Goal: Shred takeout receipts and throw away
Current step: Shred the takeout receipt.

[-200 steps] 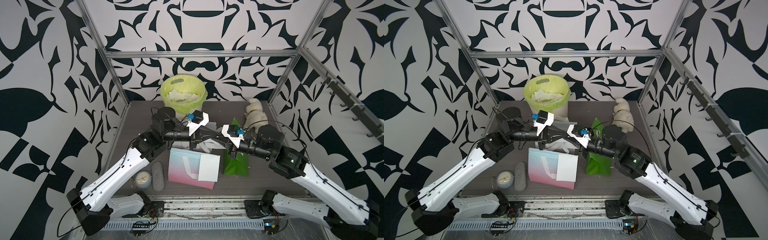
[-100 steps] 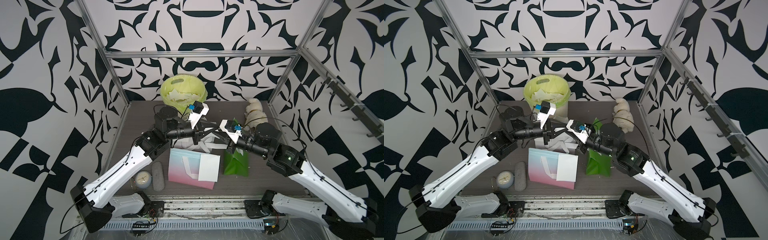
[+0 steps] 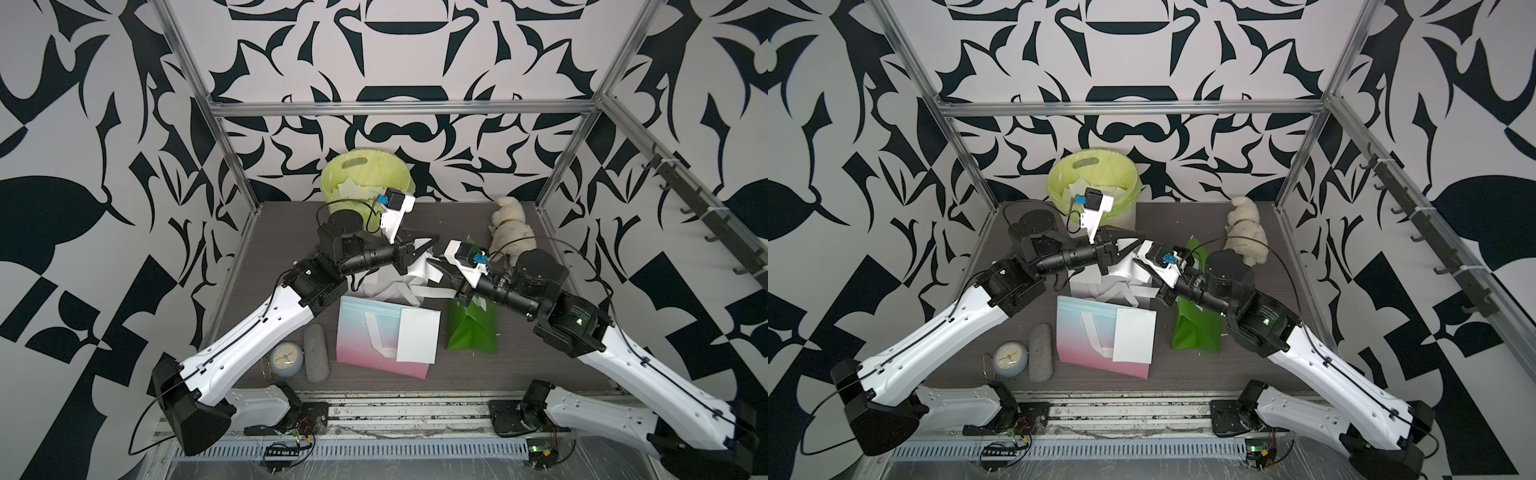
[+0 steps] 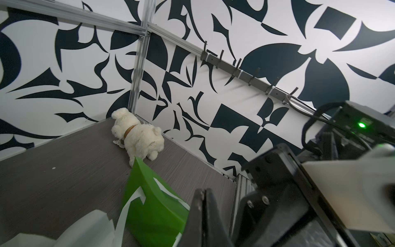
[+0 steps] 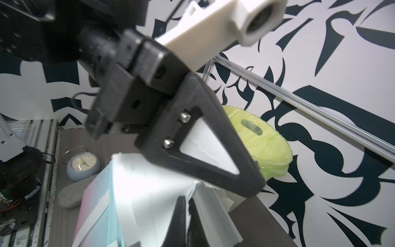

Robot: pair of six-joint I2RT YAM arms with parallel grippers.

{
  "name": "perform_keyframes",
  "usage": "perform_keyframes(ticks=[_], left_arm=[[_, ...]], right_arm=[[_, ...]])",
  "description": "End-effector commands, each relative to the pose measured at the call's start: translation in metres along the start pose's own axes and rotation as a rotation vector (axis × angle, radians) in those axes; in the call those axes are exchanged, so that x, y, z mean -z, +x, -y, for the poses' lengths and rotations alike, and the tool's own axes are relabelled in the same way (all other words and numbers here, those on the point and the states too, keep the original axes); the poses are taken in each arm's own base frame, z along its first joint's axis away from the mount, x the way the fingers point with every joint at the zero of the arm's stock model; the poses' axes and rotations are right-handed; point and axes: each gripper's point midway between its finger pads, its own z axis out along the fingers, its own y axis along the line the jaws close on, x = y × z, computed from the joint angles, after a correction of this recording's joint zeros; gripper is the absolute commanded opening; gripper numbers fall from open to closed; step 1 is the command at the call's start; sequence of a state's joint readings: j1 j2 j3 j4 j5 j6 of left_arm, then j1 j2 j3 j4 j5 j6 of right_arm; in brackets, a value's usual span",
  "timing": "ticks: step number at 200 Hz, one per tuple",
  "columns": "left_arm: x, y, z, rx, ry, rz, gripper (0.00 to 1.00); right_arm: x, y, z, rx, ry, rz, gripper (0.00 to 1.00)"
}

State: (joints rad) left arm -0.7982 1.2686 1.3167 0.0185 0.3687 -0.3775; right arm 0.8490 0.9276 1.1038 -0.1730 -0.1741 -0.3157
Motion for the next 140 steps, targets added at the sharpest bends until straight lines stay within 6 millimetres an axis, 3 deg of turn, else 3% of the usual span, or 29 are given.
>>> perform_keyframes(ticks=[1, 71, 120, 140], left_arm=[[-0.002, -0.038, -0.027, -0.013, -0.120, 0.141, 0.00], [0.000, -0.060, -0.071, 0.047, -0.175, 0.216, 0.00], [0.018, -0.079, -0.094, -0.013, -0.237, 0.263, 0.00], [0.027, -0.092, -0.122, -0.022, -0.297, 0.289, 0.00]], right_arm=[[0.013, -0.018, -0.027, -0.002, -0.128, 0.100, 0.00], [0.035, -0.031, -0.031, -0.061, -0.131, 0.185, 0.00], [0.018, -0.025, 0.014, -0.108, 0.119, 0.181, 0.00], [0.001, -0.027, 0.037, -0.124, 0.226, 0.178, 0.00]])
